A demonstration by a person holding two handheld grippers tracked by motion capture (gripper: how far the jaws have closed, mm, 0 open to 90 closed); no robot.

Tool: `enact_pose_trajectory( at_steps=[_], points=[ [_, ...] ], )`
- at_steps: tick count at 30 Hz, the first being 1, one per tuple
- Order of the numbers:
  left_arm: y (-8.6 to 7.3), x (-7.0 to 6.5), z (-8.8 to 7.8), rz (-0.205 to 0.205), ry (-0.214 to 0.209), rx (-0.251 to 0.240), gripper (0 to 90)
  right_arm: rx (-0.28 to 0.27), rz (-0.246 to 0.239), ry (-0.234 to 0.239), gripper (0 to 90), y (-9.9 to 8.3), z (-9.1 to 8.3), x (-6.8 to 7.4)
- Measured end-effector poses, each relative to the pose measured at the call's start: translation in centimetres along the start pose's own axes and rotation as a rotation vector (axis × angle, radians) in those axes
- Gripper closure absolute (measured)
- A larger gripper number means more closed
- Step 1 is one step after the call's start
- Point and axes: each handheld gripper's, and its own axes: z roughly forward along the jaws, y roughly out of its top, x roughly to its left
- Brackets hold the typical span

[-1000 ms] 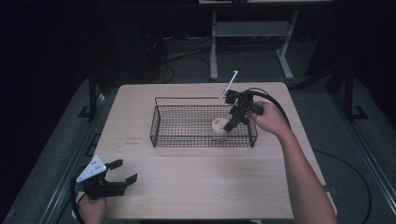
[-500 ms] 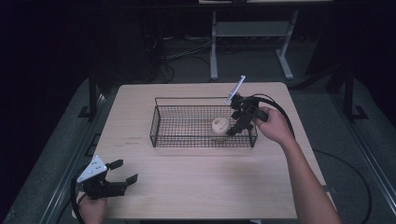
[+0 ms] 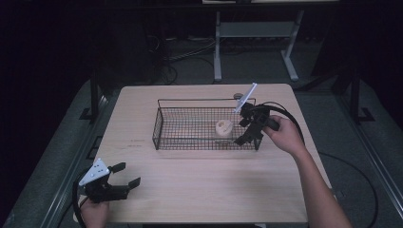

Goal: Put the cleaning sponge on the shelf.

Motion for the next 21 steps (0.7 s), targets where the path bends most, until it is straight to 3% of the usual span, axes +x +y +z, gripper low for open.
enact_pose_trajectory(
  at_steps=[8,14,21],
  points=[
    [0.0,0.0,0.0,0.0,0.001,0.003,13.7,-0.016,-0.004,0.005,15.2,-1.1,0.2,0.6],
    [0.0,0.0,0.0,0.0,0.003,0.0,13.7,0.02,0.003,0.004,15.2,-1.7,0.6,0.9],
    [0.0,0.0,-0.1,-0.001,0.004,0.0,13.6,0.027,-0.028,0.0,14.6,-1.5,0.3,2.1]
  ],
)
